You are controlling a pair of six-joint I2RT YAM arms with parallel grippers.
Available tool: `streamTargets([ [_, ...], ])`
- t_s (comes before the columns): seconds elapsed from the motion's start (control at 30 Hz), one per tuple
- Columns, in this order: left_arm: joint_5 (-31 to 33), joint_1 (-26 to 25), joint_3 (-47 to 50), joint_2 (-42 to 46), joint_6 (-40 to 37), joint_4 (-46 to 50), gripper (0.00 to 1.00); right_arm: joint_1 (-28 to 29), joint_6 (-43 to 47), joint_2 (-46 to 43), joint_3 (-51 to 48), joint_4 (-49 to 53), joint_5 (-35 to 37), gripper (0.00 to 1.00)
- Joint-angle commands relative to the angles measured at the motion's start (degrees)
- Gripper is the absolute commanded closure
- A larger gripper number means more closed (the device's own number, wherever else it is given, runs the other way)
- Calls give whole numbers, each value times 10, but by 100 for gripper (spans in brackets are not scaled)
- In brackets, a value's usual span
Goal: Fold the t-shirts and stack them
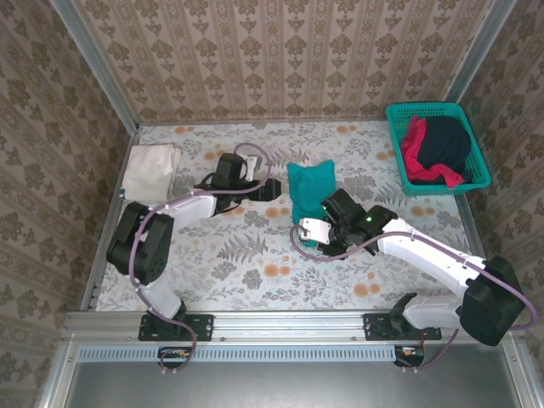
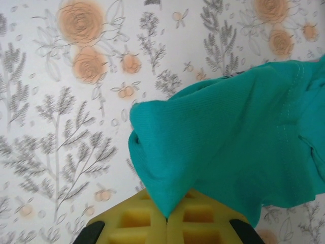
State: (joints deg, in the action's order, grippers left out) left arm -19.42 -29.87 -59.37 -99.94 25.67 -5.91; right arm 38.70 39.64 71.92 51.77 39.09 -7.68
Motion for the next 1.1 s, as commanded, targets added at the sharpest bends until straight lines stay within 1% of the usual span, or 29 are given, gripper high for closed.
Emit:
streamTargets([
  [0.0,-6,-19,-51,-46,170,37,9,4,8,-8,36,65,-20,100],
  [0.07,-24,-25,-74,-73,225,44,17,4,19,-5,47,68,-11,100],
  [0.17,-28,-35,-92,-93,285,69,27,4,29,0,56,63,1,100],
  [0.3,-41,-49,-108,-106,326,86,40,4,40,7,56,44,7,100],
  [0.47,-41,-62,-131,-143,335,97,54,4,48,22,60,37,4,100],
  [0.53,-41,-61,-136,-158,346,94,63,3,52,25,65,41,2,100],
  [0.67,-50,-62,-155,-186,349,98,68,3,59,30,77,44,7,100],
  [0.8,-53,-61,-154,-202,352,98,75,3,61,35,86,45,8,100],
  [0.87,-51,-61,-151,-205,348,100,82,3,62,37,91,44,8,100],
  [0.97,-55,-60,-150,-209,339,101,99,1,68,43,99,44,11,100],
  [1.07,-65,-60,-161,-214,306,126,100,-7,84,53,122,58,14,100],
])
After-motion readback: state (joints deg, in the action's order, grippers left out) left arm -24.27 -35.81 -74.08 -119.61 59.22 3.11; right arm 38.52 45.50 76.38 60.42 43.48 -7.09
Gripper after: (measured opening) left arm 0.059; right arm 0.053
